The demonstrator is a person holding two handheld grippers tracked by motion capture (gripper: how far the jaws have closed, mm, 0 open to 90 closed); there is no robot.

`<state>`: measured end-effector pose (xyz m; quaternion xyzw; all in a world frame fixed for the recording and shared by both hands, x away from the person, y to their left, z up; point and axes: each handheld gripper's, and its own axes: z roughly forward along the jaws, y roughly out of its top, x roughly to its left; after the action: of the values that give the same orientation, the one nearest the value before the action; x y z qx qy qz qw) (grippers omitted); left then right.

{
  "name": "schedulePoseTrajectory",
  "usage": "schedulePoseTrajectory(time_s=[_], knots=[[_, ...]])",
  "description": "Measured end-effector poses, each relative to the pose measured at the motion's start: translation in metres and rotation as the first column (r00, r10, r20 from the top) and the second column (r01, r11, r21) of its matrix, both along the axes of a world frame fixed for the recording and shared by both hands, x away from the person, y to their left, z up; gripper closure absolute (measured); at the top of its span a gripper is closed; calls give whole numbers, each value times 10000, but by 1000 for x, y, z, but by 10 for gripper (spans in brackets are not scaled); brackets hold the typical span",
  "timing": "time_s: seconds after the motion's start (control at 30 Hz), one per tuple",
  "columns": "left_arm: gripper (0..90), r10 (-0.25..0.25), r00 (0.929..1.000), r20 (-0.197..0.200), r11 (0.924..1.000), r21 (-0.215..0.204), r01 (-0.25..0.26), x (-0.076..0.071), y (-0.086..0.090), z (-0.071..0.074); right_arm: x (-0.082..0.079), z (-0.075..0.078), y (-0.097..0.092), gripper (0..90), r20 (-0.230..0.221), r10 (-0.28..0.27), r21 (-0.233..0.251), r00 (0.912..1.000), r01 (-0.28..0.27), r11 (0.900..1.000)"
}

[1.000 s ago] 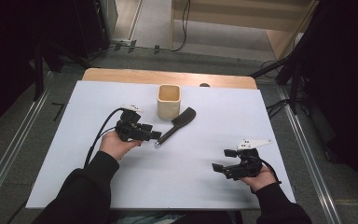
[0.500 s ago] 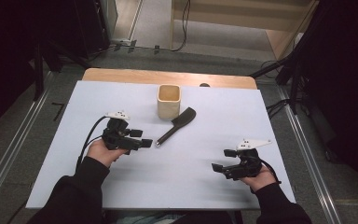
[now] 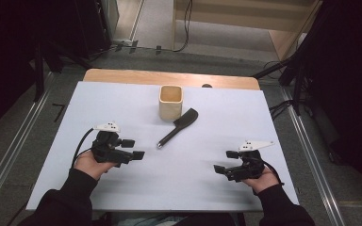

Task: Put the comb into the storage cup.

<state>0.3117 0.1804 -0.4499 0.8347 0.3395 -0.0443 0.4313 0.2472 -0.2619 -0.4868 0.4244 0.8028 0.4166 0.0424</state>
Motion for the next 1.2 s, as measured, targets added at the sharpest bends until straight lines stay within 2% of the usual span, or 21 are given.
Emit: schedulePoseTrajectory(time_s=[0.2, 0.5, 0.7, 1.2], knots=[[273, -59, 10000, -62, 10000, 47, 59, -7, 3, -2, 0, 0, 0, 132, -3, -25, -2, 10000, 25, 10000], [273, -224, 9997, -64, 9991, 371, 226, -17, 7, -4, 0, -1, 1, 132, -4, 13, -46, 10000, -13, 10000], [273, -290, 9995, -92, 9989, 370, 293, -22, 12, -5, 0, -1, 1, 132, -43, -5, -15, 10000, 5, 10000], [273, -100, 9996, -248, 9978, 652, 116, -32, 29, -10, 1, -2, 0, 132, -8, -25, -28, 10000, 25, 10000]])
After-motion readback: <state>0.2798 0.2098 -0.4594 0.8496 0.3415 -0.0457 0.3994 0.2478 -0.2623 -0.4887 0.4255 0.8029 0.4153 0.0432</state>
